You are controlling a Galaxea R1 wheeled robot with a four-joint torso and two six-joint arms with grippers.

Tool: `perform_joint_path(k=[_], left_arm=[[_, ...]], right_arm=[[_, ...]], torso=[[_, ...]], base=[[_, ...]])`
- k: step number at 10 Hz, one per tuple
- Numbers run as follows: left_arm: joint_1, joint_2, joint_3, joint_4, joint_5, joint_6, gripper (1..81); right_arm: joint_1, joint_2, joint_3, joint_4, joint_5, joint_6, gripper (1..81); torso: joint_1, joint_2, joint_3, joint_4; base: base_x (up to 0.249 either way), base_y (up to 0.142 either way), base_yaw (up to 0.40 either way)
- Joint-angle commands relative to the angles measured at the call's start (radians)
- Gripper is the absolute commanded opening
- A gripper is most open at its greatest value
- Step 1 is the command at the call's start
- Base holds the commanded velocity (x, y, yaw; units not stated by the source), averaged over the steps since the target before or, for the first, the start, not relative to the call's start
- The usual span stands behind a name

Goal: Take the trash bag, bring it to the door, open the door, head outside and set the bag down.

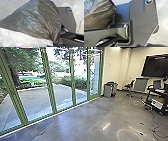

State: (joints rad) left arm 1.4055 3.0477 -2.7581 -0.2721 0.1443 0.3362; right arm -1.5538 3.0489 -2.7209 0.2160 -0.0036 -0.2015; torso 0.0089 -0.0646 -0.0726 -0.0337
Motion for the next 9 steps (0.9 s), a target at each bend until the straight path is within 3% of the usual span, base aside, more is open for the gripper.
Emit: perform_joint_path(k=[1, 6, 9], left_arm=[[-0.062, 0.004, 0.001, 0.001, 0.066, 0.001, 1.0], [-0.062, 0.004, 0.001, 0.001, 0.064, 0.001, 1.0], [-0.062, 0.004, 0.001, 0.001, 0.064, 0.001, 1.0]], right_arm=[[0.048, 0.0, 0.001, -0.001, -0.064, 0.001, 81.1], [0.047, -0.002, 0.001, 0.0, -0.062, 0.001, 81.1], [0.043, -0.002, 0.001, 0.0, -0.062, 0.001, 81.1]], torso=[[0.0, 0.0, 0.0, 0.0], [0.0, 0.0, 0.0, 0.0], [0.0, 0.0, 0.0, 0.0]], base=[[0.133, -0.077, 0.0], [0.135, -0.076, 0.0], [0.136, 0.0, 0.0]])
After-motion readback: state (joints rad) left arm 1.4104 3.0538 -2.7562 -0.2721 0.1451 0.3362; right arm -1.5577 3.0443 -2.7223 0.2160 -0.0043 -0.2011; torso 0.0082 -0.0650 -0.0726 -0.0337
